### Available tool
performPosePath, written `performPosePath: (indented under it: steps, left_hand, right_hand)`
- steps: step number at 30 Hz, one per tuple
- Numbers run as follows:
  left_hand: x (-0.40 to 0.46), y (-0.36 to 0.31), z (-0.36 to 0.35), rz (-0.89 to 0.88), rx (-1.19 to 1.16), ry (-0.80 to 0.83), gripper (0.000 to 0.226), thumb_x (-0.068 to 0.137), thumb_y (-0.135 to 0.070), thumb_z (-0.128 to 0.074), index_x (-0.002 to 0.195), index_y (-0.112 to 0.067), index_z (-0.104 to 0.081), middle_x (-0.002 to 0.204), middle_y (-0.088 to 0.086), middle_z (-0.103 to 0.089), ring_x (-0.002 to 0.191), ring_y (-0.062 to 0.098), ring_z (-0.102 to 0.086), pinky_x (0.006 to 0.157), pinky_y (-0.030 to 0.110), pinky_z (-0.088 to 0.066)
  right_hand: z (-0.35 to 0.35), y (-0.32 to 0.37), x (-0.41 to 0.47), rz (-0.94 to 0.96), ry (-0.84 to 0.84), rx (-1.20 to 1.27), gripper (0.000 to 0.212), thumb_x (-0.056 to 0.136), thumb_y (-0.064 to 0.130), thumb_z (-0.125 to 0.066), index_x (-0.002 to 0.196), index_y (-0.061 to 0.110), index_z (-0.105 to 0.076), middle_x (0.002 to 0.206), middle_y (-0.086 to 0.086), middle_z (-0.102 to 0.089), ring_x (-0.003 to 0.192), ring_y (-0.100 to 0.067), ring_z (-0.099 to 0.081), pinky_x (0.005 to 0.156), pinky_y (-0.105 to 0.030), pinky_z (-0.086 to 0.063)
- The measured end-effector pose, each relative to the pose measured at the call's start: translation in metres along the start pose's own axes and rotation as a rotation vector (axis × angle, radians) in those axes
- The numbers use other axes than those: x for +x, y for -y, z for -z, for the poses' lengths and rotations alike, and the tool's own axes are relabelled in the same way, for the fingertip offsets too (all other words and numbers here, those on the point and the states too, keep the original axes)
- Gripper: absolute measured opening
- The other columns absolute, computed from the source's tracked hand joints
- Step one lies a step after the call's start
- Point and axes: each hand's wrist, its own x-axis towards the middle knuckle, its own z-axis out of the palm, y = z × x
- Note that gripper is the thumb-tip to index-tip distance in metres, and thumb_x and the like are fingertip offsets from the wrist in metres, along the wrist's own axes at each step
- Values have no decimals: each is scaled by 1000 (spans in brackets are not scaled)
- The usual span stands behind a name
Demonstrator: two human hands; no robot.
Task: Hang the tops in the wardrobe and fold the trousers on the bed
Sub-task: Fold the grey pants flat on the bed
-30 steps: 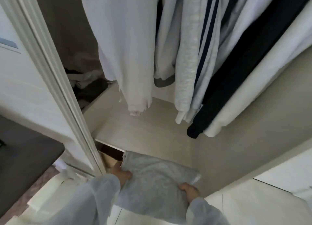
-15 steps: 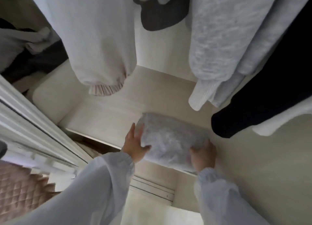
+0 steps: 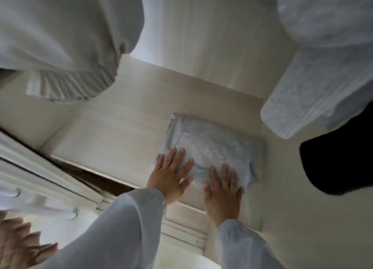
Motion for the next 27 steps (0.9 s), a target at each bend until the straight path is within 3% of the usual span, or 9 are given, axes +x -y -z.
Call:
performPosePath:
  steps: [2, 3, 5, 8, 10, 14, 18, 20, 27]
  left_hand:
    - [39, 4, 17, -27, -2, 1, 67, 86, -61, -7, 148, -37, -15, 159, 4, -1, 146, 28, -1, 116, 48, -3]
    - [57, 6, 25, -14, -26, 56, 61, 92, -58, -11, 149, -37, -9, 159, 2, 5, 146, 26, 6, 116, 46, 2]
    - [78, 4, 52, 12, -62, 124, 53, 100, -44, -25, 149, -34, -9, 159, 3, 6, 146, 25, 6, 118, 42, 1]
    - [74, -2, 78, 76, -350, 135, 53, 99, -13, -42, 146, -4, -19, 155, 11, -16, 144, 25, -15, 117, 35, -13]
    - [68, -9, 79, 63, -446, 118, 49, 98, -7, -43, 142, 3, -25, 153, 13, -21, 143, 26, -20, 117, 35, -15]
    - [83, 2, 65, 2, -125, 150, 59, 100, -37, -34, 151, -26, -5, 159, 5, 5, 146, 23, 2, 119, 36, -3]
    - [104, 11, 50, -55, -9, 103, 65, 95, -56, -24, 150, -30, -3, 158, 3, 13, 146, 25, 1, 119, 40, -4]
    - [120, 12, 41, -61, 34, 54, 83, 79, -73, -8, 150, -31, -4, 158, 4, 13, 146, 23, 3, 118, 42, -3]
    - [168, 16, 39, -88, 65, -36, 63, 95, -58, -20, 150, -32, -4, 158, 4, 12, 146, 19, 10, 118, 40, 5]
  right_hand:
    - [17, -4, 35, 21, -24, -31, 67, 85, 53, -11, 145, 29, -31, 157, -6, -16, 144, -28, -13, 110, -56, -18]
    - [26, -8, 54, 40, 8, -32, 63, 91, 52, -9, 149, 30, -15, 159, -5, -1, 146, -27, 0, 114, -48, -6]
    - [52, -10, 82, 34, 84, -82, 55, 100, 45, -17, 150, 28, -3, 158, -4, 10, 145, -27, 8, 116, -42, -1]
    - [69, -9, 102, 53, 122, -143, 60, 98, 44, -29, 150, 27, -5, 158, -3, 7, 145, -30, 2, 115, -47, -7]
    - [73, -8, 97, 80, 170, -185, 64, 97, 41, -34, 151, 24, -3, 158, -2, 7, 145, -30, 3, 115, -47, -9]
    - [70, -12, 100, 94, 153, -213, 56, 100, 38, -27, 151, 24, -8, 158, -5, 3, 145, -32, -1, 115, -46, -7]
    - [61, -12, 115, 34, 174, -143, 57, 100, 42, -22, 151, 21, -4, 158, -10, 7, 145, -33, 3, 118, -43, 1]
    - [63, -13, 120, -7, 155, -41, 59, 100, 44, -24, 151, 22, -4, 158, -7, 9, 145, -31, 6, 118, -41, 2]
    - [67, -14, 144, -48, 113, 153, 62, 98, 49, -28, 151, 24, -5, 158, -2, 11, 145, -22, 10, 116, -32, 2]
